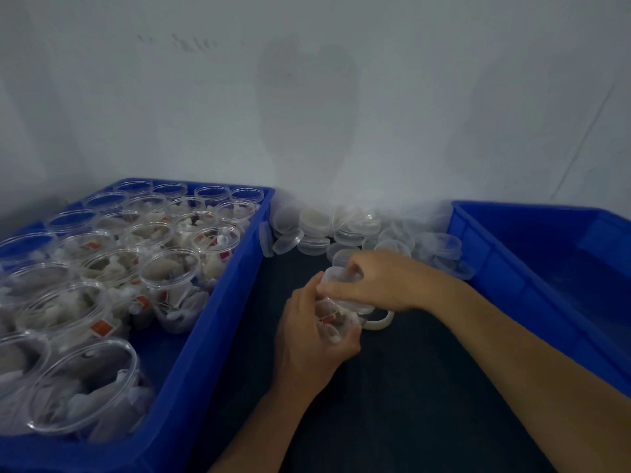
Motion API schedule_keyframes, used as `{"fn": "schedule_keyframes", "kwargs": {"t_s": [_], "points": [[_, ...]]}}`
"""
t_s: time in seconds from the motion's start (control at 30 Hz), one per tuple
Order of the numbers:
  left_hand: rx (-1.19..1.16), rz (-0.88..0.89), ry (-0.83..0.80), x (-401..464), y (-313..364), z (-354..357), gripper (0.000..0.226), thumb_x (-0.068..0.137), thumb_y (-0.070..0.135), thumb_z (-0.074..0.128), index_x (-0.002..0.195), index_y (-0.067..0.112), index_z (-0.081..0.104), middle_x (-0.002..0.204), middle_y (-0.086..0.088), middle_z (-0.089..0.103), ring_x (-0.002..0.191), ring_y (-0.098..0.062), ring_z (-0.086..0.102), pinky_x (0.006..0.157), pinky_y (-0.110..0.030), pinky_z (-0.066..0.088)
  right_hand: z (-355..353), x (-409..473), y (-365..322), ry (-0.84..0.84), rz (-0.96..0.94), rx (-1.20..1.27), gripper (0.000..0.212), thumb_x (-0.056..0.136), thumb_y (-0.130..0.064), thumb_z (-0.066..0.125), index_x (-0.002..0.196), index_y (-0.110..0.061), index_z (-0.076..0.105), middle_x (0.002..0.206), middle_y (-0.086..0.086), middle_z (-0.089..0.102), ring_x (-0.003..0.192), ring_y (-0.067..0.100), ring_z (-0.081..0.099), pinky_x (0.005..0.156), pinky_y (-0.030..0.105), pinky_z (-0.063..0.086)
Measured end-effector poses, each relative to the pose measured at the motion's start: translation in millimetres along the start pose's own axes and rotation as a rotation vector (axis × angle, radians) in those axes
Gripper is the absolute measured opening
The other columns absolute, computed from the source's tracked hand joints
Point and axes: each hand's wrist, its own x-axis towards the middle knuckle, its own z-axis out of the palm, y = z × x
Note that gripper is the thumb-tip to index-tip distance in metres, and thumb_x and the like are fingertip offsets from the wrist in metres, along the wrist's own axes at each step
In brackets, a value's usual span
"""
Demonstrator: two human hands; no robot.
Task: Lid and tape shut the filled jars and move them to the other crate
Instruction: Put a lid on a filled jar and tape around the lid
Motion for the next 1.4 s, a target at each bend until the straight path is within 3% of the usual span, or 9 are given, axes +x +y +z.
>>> {"fn": "schedule_keyframes", "kwargs": {"t_s": [0.13, 0.27, 0.5, 0.67, 0.83, 0.93, 1.13, 1.27, 1.4], "points": [[-0.021, -0.034, -0.047, 2.0, -1.9, -0.2, 0.059, 0.079, 0.046, 0.084, 0.130, 0.046, 0.054, 0.109, 0.019, 0.062, 0.102, -0.008, 0.065, 0.073, -0.021, 0.055, 22.4, 4.8, -9.4, 0.254, -0.002, -0.159, 0.097, 0.074, -0.101, 0.006, 0.066, -0.020, 0.060, 0.065, -0.006, 0.060, 0.066, 0.014, 0.059, 0.080, 0.044, 0.052], [-0.004, -0.020, 0.008, 0.6, 1.4, -2.5, 0.071, 0.077, 0.047, 0.084, 0.135, 0.057, 0.045, 0.118, 0.025, 0.060, 0.109, -0.005, 0.064, 0.079, -0.024, 0.059, 24.4, 7.5, -3.6, 0.208, -0.138, -0.213, 0.079, 0.078, -0.099, 0.014, 0.095, -0.031, 0.049, 0.096, -0.010, 0.064, 0.082, 0.013, 0.059, 0.082, 0.045, 0.051], [0.172, -0.109, 0.059, -1.5, 9.3, -3.5, 0.066, 0.064, 0.067, 0.074, 0.117, 0.058, 0.036, 0.104, 0.024, 0.057, 0.093, 0.006, 0.061, 0.090, -0.047, 0.059, 36.3, 8.2, -20.3, 0.379, -0.019, -0.402, 0.095, 0.077, -0.094, 0.001, 0.096, -0.020, 0.058, 0.073, -0.003, 0.054, 0.063, 0.018, 0.048, 0.063, 0.039, 0.035], [0.096, -0.163, 0.142, -3.1, 3.9, -5.7, 0.078, 0.066, 0.060, 0.089, 0.129, 0.050, 0.045, 0.117, 0.022, 0.057, 0.100, 0.013, 0.061, 0.072, -0.016, 0.054, 42.0, 8.2, -11.1, 0.303, 0.115, -0.017, 0.098, 0.083, -0.090, -0.007, 0.077, -0.022, 0.063, 0.071, -0.003, 0.063, 0.069, 0.015, 0.058, 0.070, 0.041, 0.043], [-0.071, -0.273, 0.216, 1.7, -3.7, -7.6, 0.084, 0.076, 0.049, 0.090, 0.146, 0.042, 0.044, 0.135, 0.021, 0.057, 0.117, 0.010, 0.058, 0.092, -0.022, 0.053, 70.0, 5.2, 38.2, 0.351, 0.169, 0.055, 0.044, 0.102, -0.063, 0.038, 0.099, -0.028, 0.065, 0.101, -0.003, 0.066, 0.094, 0.016, 0.061, 0.084, 0.043, 0.054], [-0.098, -0.271, 0.151, 2.0, -2.9, -6.2, 0.094, 0.084, 0.048, 0.084, 0.161, 0.037, 0.031, 0.153, 0.015, 0.051, 0.135, -0.001, 0.053, 0.109, -0.031, 0.049, 97.6, 2.2, 59.3, 0.250, 0.105, -0.116, 0.048, 0.098, -0.058, 0.056, 0.131, -0.025, 0.063, 0.122, -0.004, 0.058, 0.115, 0.016, 0.049, 0.098, 0.035, 0.049], [-0.085, -0.285, 0.156, 1.1, 1.2, -3.6, 0.112, 0.085, 0.051, 0.082, 0.169, 0.034, 0.010, 0.168, 0.017, 0.030, 0.147, 0.008, 0.032, 0.113, -0.015, 0.032, 117.6, -3.2, 57.0, 0.407, 0.062, 0.021, 0.012, 0.101, -0.041, 0.062, 0.097, -0.029, 0.064, 0.098, -0.015, 0.055, 0.098, 0.009, 0.053, 0.085, 0.027, 0.046], [0.027, -0.096, 0.285, -1.5, 7.9, -5.0, 0.098, 0.087, 0.039, 0.085, 0.165, 0.026, 0.027, 0.158, 0.023, 0.037, 0.142, 0.022, 0.027, 0.107, 0.001, 0.027, 118.8, -19.5, 45.3, 0.562, 0.060, 0.316, 0.019, 0.105, -0.029, 0.056, 0.089, -0.037, 0.052, 0.086, -0.014, 0.058, 0.080, 0.006, 0.056, 0.070, 0.030, 0.048], [0.144, 0.279, 0.394, -8.1, 16.2, -3.9, 0.060, 0.097, 0.036, 0.067, 0.149, 0.009, 0.051, 0.151, -0.005, 0.051, 0.142, -0.012, 0.048, 0.114, -0.032, 0.047, 125.8, -47.5, 33.5, 0.624, -0.112, 0.610, 0.027, 0.104, -0.011, 0.056, 0.101, -0.038, 0.054, 0.093, -0.012, 0.063, 0.088, 0.013, 0.064, 0.080, 0.034, 0.056]]}}
